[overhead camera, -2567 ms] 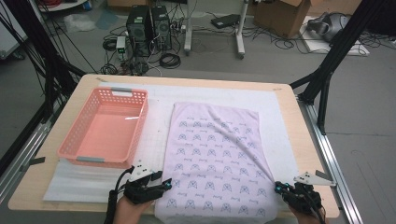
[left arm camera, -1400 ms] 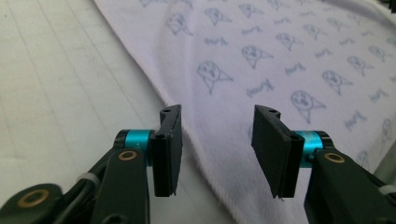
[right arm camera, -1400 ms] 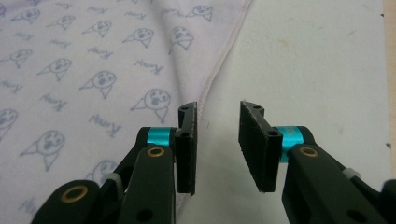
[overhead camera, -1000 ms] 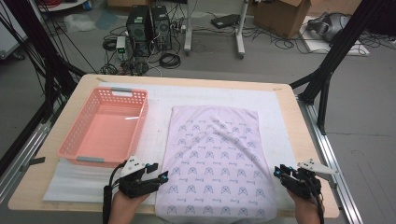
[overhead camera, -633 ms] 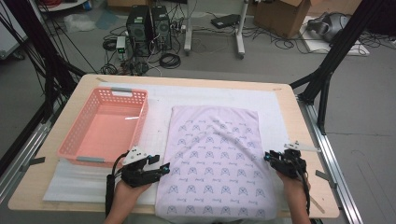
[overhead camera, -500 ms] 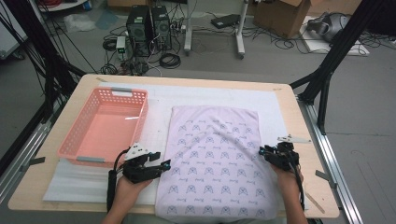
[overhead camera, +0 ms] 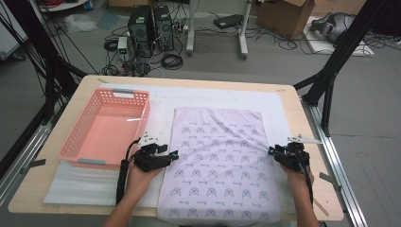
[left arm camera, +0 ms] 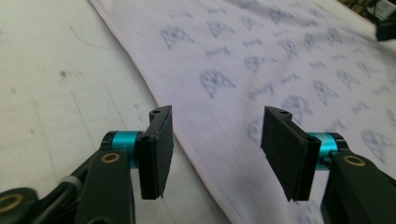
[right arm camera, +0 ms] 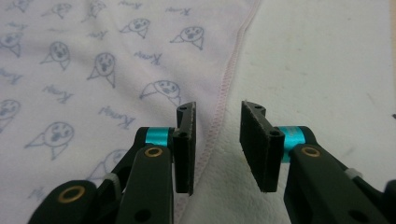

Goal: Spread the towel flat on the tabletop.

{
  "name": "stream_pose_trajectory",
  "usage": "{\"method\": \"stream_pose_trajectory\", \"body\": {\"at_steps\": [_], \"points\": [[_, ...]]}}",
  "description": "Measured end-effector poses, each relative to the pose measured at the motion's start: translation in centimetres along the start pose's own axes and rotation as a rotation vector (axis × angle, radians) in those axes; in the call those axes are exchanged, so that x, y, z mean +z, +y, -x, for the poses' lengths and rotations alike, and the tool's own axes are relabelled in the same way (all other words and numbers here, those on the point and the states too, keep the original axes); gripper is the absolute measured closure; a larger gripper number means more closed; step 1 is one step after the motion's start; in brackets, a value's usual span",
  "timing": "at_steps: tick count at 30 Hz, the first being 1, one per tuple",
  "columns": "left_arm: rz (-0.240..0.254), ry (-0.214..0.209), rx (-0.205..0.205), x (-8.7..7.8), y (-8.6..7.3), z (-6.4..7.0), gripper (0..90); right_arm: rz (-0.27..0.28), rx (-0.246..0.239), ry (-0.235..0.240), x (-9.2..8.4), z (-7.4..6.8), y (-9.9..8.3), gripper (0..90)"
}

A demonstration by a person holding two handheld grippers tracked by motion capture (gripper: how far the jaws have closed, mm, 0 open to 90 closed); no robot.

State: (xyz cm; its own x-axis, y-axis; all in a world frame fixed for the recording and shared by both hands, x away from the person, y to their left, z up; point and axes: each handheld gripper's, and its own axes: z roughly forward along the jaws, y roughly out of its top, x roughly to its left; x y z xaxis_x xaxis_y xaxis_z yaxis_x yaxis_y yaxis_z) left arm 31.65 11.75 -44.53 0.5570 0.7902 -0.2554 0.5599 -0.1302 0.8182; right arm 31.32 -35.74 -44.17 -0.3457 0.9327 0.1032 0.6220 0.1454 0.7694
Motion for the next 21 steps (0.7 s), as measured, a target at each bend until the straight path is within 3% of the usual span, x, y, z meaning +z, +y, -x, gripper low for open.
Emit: {"method": "stream_pose_trajectory", "body": {"at_steps": [3, 5, 7, 9, 14, 16, 18, 21], "points": [[0.01, 0.038, 0.005, 1.0, 1.0, -0.3, 49.7, 0.006, 0.006, 0.015, -0.5, 0.1, -0.4, 64.8], [-0.031, 0.057, -0.003, 1.9, 1.7, -0.6, 51.9, 0.008, 0.009, 0.028, -0.6, 0.2, -0.7, 64.6], [-0.022, 0.083, -0.006, 2.4, 2.2, -0.8, 54.7, 0.008, 0.006, 0.036, -0.6, 0.2, -0.7, 64.3], [-0.046, 0.116, -0.003, 3.0, 2.7, -1.1, 57.3, 0.009, 0.005, 0.04, -0.6, 0.1, -0.7, 64.1], [-0.082, 0.165, 0.025, 4.3, 2.6, -1.0, 61.2, 0.012, -0.014, 0.046, -0.4, -0.4, -0.6, 64.0], [-0.084, 0.197, 0.039, 4.3, 2.6, -1.0, 69.7, 0.013, -0.015, 0.049, -0.4, -0.5, -0.6, 63.8], [-0.086, 0.198, 0.058, 4.1, 2.6, -1.4, 87.5, 0.013, -0.015, 0.045, -0.4, -0.5, -0.6, 62.4], [-0.082, 0.262, 0.083, 3.9, 2.7, -1.6, 88.0, 0.021, -0.006, 0.038, -0.5, -0.5, -0.7, 58.0]]}}
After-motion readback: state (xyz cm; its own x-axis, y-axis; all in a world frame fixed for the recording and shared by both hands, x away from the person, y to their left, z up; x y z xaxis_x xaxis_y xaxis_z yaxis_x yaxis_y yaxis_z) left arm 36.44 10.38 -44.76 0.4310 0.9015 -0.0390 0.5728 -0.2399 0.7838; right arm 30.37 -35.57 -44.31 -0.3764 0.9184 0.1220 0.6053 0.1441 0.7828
